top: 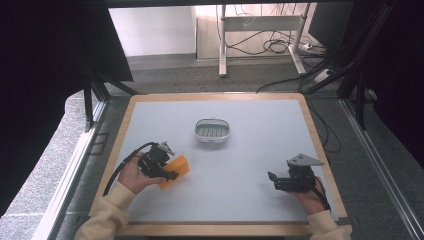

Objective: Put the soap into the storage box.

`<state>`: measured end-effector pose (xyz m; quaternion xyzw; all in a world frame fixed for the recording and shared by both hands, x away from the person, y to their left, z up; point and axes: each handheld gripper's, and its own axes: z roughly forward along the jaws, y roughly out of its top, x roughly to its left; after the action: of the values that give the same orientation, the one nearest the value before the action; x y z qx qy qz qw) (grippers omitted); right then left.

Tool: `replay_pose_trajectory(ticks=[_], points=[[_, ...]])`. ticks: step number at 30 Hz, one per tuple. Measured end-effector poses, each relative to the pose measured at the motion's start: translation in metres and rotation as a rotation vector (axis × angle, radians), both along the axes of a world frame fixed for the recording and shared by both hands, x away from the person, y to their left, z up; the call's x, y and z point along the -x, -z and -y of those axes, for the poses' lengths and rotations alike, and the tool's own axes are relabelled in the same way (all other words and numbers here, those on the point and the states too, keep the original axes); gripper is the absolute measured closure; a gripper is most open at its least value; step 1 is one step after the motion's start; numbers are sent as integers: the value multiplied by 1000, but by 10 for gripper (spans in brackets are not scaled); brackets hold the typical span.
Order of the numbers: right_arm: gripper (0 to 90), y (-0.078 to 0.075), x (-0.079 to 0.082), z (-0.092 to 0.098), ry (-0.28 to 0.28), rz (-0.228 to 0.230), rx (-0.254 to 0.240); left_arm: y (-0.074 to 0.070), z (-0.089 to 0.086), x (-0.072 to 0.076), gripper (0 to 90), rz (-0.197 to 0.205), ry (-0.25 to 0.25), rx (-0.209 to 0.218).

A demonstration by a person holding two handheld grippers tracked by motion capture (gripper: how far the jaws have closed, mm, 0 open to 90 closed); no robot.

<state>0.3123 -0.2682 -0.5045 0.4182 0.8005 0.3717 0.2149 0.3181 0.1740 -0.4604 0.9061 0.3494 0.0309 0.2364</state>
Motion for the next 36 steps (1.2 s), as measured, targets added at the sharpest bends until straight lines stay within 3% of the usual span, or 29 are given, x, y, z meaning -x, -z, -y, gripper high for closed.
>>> replay_pose_trajectory(ticks=[18, 31, 36], points=[[154, 1, 0, -1, 6, -3, 2, -10, -3, -20, 619, 8, 21, 2], [154, 1, 0, 0, 9, -5, 5, -20, 4, -36, 619, 47, 38, 14], [154, 1, 0, 0, 8, -5, 7, -22, 6, -42, 619, 50, 45, -5]])
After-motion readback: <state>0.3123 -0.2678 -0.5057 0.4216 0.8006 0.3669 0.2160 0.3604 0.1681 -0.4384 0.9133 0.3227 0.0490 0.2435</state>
